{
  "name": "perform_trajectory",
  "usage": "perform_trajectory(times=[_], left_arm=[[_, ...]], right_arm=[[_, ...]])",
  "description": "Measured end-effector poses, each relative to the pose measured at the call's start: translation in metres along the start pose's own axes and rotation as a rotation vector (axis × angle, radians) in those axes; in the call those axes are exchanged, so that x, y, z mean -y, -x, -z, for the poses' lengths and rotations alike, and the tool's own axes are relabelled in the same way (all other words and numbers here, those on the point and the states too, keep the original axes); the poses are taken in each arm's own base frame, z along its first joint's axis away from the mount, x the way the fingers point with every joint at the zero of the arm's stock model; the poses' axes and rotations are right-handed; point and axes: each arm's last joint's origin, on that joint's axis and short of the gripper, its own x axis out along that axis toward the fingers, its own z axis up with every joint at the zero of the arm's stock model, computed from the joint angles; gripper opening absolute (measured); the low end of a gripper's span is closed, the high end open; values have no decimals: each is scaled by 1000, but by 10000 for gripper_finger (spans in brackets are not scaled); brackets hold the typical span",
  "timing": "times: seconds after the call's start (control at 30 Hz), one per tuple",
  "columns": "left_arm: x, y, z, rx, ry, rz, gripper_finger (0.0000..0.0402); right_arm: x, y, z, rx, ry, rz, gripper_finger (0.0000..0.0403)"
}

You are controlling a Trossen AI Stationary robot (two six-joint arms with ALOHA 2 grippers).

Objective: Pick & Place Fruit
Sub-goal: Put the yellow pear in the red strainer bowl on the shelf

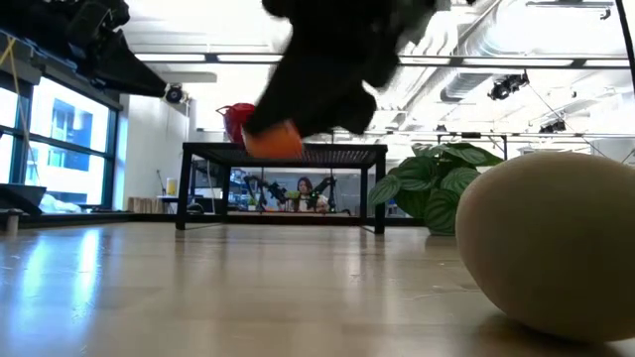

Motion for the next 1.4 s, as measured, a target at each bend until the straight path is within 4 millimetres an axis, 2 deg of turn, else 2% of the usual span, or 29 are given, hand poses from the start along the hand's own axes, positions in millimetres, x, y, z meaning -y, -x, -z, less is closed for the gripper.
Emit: perform_trajectory(times=[0.23, 0.47, 0.63, 0.83, 0.97, 1.13, 1.27, 1.4], left_arm=[[0, 0, 1, -8, -6, -2, 175], [-1, 0, 1, -2, -15, -32, 175], [-1, 0, -2, 23, 18, -37, 175], [3, 1, -12, 104, 41, 35, 175], [5, 3, -26, 234, 110, 87, 175], [6, 6, -37, 328, 170, 143, 175], [8, 5, -39, 328, 268, 196, 175], [15, -4, -36, 253, 407, 247, 175]], right_arm=[[35, 46, -45, 177, 18, 85, 135], [87, 88, -80, 332, 38, 218, 135], [120, 102, -98, 449, 49, 267, 135], [146, 108, -105, 476, 113, 264, 135], [155, 114, -107, 470, 192, 306, 135], [152, 120, -110, 482, 305, 329, 135], [147, 120, -111, 491, 393, 336, 135], [141, 119, -110, 484, 472, 342, 135]])
